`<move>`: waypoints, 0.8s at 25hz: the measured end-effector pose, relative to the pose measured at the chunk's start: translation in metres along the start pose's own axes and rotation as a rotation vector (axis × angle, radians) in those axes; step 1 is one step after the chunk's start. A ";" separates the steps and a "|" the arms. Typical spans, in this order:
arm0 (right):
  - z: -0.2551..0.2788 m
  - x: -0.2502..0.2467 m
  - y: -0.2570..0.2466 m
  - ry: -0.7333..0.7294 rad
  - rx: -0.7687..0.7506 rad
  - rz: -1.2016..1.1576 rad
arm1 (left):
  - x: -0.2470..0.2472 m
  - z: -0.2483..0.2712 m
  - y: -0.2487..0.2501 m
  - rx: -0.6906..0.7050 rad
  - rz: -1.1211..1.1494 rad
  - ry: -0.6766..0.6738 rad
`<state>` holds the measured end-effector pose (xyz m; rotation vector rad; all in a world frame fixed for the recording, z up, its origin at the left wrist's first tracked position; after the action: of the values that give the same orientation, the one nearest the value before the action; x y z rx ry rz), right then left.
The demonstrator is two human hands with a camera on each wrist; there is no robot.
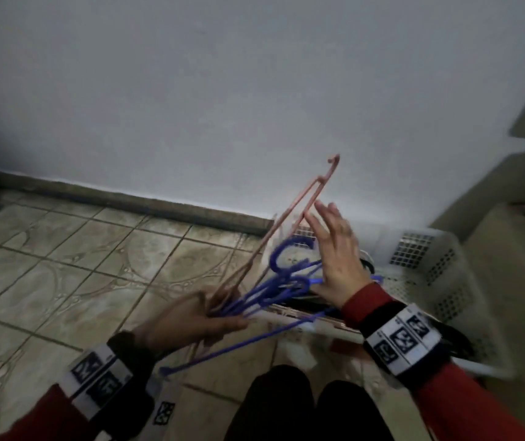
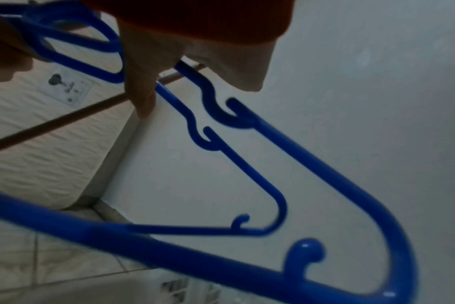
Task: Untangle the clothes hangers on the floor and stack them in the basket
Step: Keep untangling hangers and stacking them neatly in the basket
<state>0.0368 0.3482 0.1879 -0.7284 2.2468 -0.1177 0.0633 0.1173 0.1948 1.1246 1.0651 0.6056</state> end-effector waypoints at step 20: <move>0.061 -0.095 0.107 -0.012 0.135 0.388 | 0.135 -0.137 0.040 0.064 -0.199 -0.551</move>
<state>0.0816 0.4968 0.1736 -0.2134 2.2992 -0.0738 -0.0019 0.3019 0.1747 1.1354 0.7064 0.0879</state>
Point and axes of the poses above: each hand's wrist, its own z-axis away from the middle knuckle, its own x-axis out of the palm, y = z × x, the point moved 2 cm from there along -z, towards the middle knuckle, and after that the axes turned 10 degrees about y, right-handed, at the moved point
